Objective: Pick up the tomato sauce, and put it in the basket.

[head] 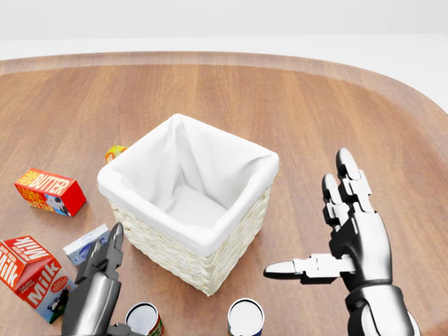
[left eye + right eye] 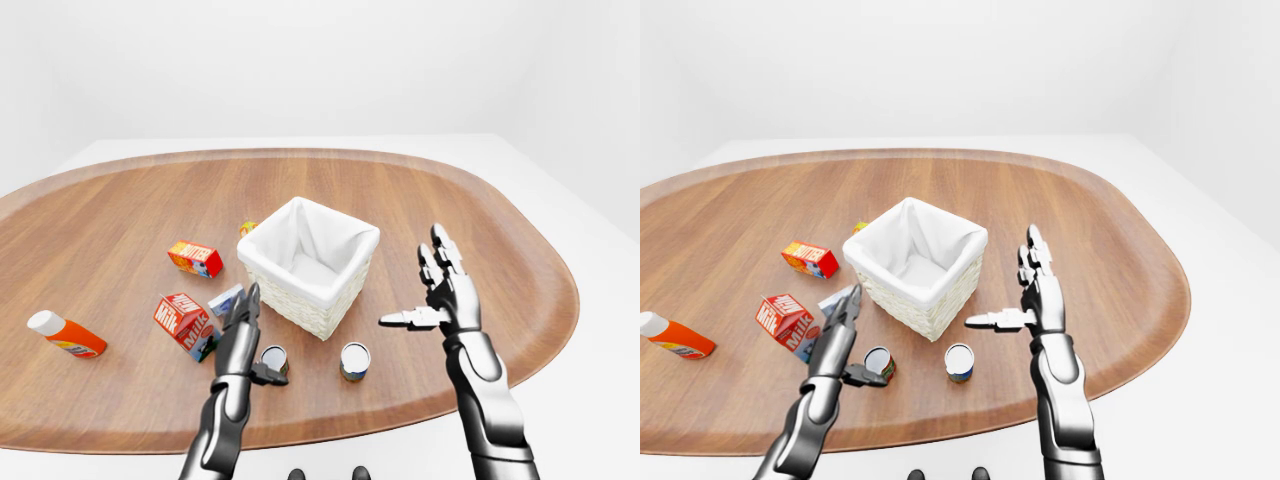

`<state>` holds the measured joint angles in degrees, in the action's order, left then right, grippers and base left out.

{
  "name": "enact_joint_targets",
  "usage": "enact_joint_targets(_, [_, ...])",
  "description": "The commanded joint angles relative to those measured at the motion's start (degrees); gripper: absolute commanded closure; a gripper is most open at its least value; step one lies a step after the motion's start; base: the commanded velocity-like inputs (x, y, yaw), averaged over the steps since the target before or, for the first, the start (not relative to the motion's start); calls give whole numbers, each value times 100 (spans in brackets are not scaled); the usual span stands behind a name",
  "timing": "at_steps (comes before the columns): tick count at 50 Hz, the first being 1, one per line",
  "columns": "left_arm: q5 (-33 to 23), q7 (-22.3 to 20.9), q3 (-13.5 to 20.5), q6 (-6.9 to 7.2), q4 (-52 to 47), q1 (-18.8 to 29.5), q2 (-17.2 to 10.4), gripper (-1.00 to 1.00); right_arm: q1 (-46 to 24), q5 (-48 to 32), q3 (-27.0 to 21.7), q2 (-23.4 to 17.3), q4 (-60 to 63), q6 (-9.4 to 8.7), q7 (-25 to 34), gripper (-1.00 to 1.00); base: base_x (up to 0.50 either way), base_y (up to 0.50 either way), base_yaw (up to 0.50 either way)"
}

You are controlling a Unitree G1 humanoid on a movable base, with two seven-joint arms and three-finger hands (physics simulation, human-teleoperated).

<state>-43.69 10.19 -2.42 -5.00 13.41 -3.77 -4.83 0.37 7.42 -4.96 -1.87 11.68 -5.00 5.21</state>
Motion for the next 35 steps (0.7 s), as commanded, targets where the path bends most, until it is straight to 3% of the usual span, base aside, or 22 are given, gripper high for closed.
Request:
enact_joint_targets(1, [-54, 104, -34, 0, 154, 36, 3, -100, -30, 6, -11, -3, -49, 0, -1, -100, 0, 0, 0])
enact_joint_targets(35, [-178, 620, -105, 0, 1168, 437, -34, -100, 11, 8, -15, -4, 5, 0, 8, -100, 0, 0, 0])
